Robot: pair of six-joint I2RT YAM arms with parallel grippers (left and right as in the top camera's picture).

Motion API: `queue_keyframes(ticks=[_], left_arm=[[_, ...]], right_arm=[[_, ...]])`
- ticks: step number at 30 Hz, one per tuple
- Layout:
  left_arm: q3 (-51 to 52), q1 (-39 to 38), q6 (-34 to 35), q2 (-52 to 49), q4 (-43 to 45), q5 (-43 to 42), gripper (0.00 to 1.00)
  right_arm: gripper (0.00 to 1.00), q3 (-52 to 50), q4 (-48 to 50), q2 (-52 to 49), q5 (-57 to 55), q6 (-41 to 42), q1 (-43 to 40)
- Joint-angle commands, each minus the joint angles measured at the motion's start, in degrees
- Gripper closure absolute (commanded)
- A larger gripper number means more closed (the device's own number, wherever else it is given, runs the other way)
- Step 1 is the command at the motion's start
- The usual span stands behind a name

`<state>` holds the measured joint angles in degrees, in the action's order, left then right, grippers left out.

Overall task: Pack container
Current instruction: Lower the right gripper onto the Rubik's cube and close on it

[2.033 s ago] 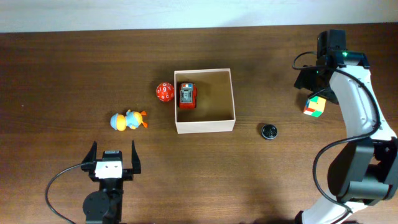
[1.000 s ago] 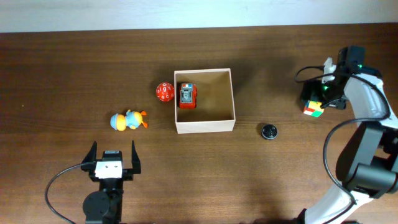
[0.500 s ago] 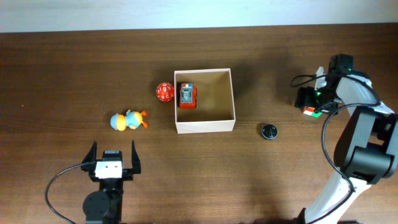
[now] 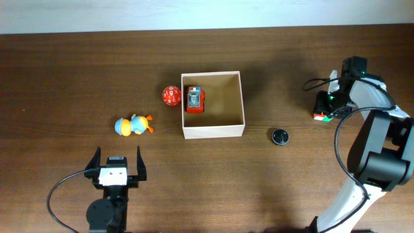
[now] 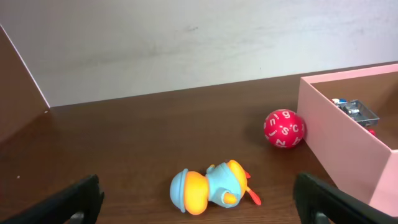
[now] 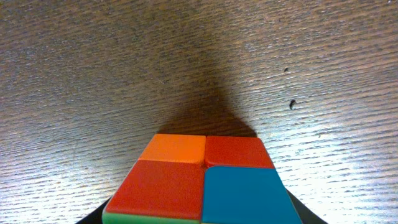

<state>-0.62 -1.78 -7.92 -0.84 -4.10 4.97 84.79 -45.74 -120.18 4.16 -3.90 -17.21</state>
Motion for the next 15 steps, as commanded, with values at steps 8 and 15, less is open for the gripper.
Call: queue_keyframes(ticks=[8,15], left_arm=[[0.09,0.24,-0.76,0.44,-0.24,0.46,0.01],[0.09,0.24,-0.74,0.44,-0.24,0.46,0.01]], right_arm=[[0.49,3.13,-2.6,-0.09,4.57,1.38,-0.04],[0.49,11.85,-9.55,-0.07,14.69,-0.15,-0.04]])
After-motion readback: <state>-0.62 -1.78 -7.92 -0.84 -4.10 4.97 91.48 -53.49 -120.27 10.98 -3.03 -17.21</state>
